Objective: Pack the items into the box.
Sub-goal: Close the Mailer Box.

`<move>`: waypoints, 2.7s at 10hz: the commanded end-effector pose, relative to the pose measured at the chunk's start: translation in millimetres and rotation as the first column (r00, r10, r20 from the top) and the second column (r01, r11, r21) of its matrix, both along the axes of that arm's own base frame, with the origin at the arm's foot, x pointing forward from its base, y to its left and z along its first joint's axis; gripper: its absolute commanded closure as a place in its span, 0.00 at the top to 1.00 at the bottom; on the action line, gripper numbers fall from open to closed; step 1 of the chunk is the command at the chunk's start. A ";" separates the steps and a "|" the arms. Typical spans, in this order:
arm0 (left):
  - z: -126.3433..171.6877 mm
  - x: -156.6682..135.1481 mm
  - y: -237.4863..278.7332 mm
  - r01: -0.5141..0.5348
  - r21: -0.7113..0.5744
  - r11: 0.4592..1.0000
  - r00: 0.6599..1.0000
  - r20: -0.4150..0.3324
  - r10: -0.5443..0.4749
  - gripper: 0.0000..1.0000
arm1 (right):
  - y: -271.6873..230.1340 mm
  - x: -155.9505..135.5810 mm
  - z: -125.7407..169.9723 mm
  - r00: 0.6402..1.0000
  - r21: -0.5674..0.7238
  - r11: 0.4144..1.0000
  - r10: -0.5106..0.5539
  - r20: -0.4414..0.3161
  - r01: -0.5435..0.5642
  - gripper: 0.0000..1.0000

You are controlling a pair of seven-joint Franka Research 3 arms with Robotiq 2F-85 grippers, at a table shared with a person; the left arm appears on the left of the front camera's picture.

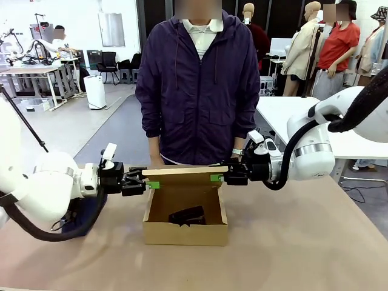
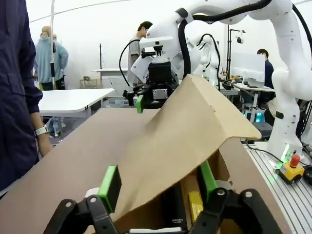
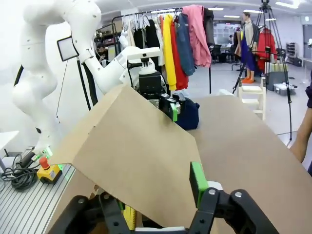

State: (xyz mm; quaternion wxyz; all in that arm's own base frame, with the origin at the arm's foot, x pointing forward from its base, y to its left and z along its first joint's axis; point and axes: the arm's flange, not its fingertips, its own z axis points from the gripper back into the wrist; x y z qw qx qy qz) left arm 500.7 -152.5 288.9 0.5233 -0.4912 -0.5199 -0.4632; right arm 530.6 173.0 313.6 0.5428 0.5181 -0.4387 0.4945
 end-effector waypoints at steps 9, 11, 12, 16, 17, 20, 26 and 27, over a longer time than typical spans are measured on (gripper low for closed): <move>52.8 -78.3 88.7 -0.330 -0.205 0.921 0.934 0.072 0.350 1.00 | -81.8 -67.8 6.5 0.926 0.052 0.925 -0.374 -0.059 0.377 1.00; 52.8 -63.4 52.2 -0.248 -0.155 0.956 0.954 0.132 0.269 1.00 | -40.2 -54.1 15.7 0.962 0.007 0.962 -0.273 0.026 0.273 1.00; 49.3 -55.1 34.4 -0.181 -0.102 0.978 0.970 0.147 0.194 1.00 | -20.8 -52.8 15.8 0.978 -0.042 0.979 -0.198 0.067 0.202 1.00; 15.9 -34.7 -26.7 0.002 0.203 0.979 0.980 0.194 -0.042 1.00 | 23.8 -56.8 -17.0 0.986 -0.300 0.941 -0.132 0.105 0.158 1.00; 8.1 -33.0 -36.2 0.000 0.257 0.966 0.979 0.195 -0.052 1.00 | 33.1 -58.0 -23.5 0.990 -0.335 0.934 -0.092 0.106 0.122 1.00; -16.7 -26.2 -41.4 0.033 0.340 0.940 0.993 0.095 -0.069 1.00 | 39.5 -62.8 -43.6 0.993 -0.371 0.921 -0.093 0.078 0.116 1.00; 24.3 -38.2 -7.5 0.035 0.174 0.984 0.999 0.023 -0.039 1.00 | 4.0 -49.1 8.8 0.985 -0.212 0.970 -0.140 -0.101 0.116 1.00; 46.2 -46.0 7.9 0.051 0.135 0.990 0.992 -0.118 -0.035 1.00 | -15.5 -47.7 27.9 0.946 -0.153 0.981 -0.159 -0.282 0.119 1.00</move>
